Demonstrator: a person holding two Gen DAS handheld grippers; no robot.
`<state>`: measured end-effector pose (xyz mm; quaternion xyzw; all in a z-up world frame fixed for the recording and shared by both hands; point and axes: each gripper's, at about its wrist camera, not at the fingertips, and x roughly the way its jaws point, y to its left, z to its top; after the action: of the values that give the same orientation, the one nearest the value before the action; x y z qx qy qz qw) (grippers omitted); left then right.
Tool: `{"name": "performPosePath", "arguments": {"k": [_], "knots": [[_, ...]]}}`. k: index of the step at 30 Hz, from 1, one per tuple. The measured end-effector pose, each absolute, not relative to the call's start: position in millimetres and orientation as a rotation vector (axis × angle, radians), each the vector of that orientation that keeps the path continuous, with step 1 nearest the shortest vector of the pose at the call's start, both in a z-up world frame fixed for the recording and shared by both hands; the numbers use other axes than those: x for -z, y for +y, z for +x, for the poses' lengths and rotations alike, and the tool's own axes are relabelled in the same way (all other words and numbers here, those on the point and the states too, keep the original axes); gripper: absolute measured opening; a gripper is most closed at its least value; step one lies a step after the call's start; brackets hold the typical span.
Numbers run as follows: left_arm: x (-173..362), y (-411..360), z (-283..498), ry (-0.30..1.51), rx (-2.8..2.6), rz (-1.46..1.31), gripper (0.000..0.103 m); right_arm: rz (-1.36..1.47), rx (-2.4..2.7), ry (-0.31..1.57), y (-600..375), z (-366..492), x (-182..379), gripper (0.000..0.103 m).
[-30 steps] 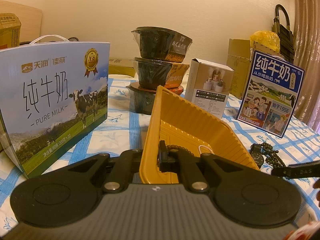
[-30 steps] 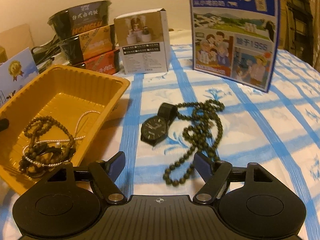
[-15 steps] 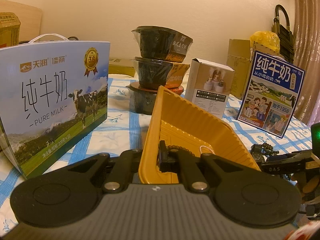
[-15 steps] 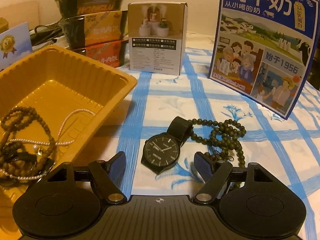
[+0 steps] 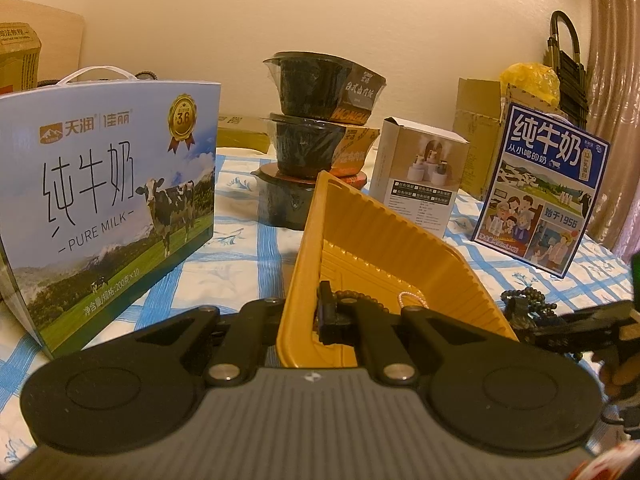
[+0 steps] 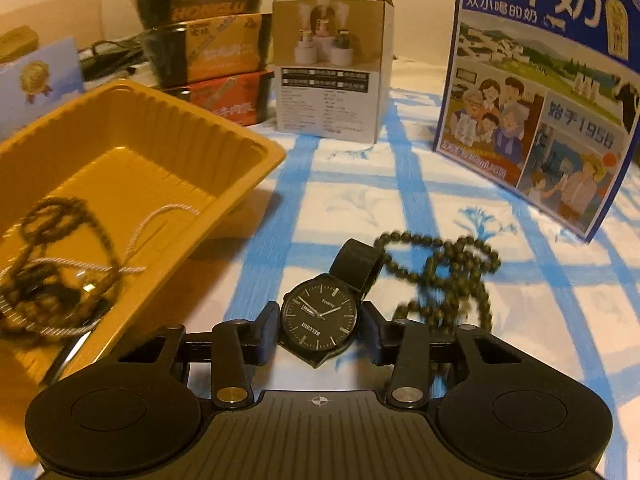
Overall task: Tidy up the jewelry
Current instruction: 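Reach the right gripper to the black wristwatch and grasp its strap, then carry the black wristwatch into the orange tray and open the right gripper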
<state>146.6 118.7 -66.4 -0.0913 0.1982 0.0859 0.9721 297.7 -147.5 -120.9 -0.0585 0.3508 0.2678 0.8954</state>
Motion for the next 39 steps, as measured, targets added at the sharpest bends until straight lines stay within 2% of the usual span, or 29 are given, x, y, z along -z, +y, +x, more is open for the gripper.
{"name": "performPosePath", "arguments": {"k": [10, 14, 22, 26, 32, 39], "knots": [[67, 120, 145, 0.400, -0.175, -0.189, 0.006, -0.091, -0.736, 0.778, -185, 243, 117, 0.043], [67, 119, 144, 0.398, -0.175, -0.185, 0.006, 0.000, -0.683, 0.788, -191, 249, 107, 0.048], [66, 119, 144, 0.399, -0.174, -0.183, 0.006, 0.017, -0.539, 0.772, -168, 272, 98, 0.048], [66, 119, 145, 0.398, -0.170, -0.181, 0.006, 0.008, -0.518, 0.790, -162, 277, 99, 0.031], [66, 120, 145, 0.398, -0.172, -0.187, 0.006, 0.032, -0.510, 0.814, -167, 277, 99, 0.025], [65, 120, 145, 0.398, -0.171, -0.188, 0.006, 0.102, -0.546, 0.754, -175, 266, 81, 0.021]]}}
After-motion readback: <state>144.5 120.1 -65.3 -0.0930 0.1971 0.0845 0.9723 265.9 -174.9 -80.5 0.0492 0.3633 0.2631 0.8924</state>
